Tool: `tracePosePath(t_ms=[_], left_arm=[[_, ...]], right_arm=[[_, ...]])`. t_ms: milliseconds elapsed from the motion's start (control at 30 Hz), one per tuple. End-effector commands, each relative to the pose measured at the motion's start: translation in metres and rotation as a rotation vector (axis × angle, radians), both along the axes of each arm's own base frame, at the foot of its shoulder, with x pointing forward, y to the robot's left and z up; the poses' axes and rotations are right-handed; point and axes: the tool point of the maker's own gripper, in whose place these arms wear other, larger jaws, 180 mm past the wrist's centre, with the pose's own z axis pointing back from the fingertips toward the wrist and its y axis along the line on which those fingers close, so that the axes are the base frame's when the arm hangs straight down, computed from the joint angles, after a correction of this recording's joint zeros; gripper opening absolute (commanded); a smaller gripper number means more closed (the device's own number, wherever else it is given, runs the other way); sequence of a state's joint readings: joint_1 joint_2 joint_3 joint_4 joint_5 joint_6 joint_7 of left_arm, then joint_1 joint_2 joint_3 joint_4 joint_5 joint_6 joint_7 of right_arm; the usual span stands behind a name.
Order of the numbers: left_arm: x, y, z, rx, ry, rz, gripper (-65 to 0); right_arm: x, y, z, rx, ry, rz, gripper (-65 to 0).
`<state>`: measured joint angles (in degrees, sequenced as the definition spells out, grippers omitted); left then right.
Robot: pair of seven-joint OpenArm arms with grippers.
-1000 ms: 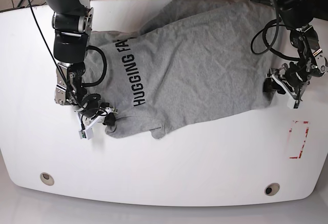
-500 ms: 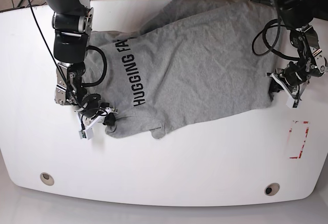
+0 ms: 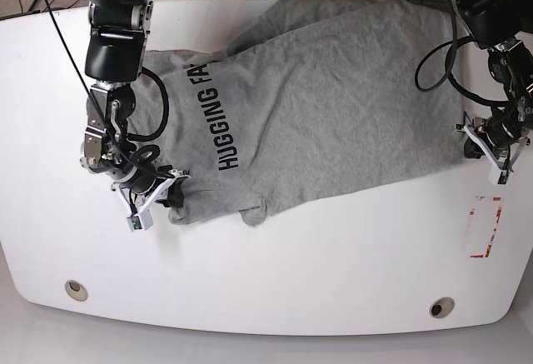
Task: Layout the t-shirt on the table in an organized manner, then fold the t-shirt properly
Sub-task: 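Pull the hem corners with both grippers, dragging the shirt across the table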
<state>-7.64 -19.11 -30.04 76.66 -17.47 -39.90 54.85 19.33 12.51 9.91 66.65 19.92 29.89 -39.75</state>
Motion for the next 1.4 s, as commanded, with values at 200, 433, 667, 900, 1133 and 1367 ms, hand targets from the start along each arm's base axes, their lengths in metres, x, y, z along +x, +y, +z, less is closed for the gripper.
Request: tracePosePath(t_ms=[200,433,667,900,1133,1367], left_arm=[[0.027,-0.011,0.051,0.16,-0.11,-0.106,-65.0],[0.046,-0.01,0.086,0.215,-0.152,-0.106,-65.0],[0.056,-0.011,0.117,0.258,-0.215,-0.107,-65.0],[0.079,-0.008,0.169,0.297,-0.3,-0.081,-65.0],[0.099,-0.015,0.228,0.314,-0.42,-0.061,-65.0],[0.104,-0.028,0.304,0.361,-0.62,-0.048,-65.0]], right_arm=[[0.01,0.0,0.068,-0.073,-0.181,0.038,-61.5],[0.013,-0.008,0.098,-0.132,-0.257,0.052,-61.5],[0.017,-0.013,0.108,-0.149,-0.279,0.051,-61.5],[0.027,-0.022,0.127,-0.174,-0.319,0.046,-61.5],[0.049,-0.035,0.175,-0.211,-0.416,0.032,-61.5],[0.072,-0.056,0.249,-0.273,-0.525,0.003,-61.5]])
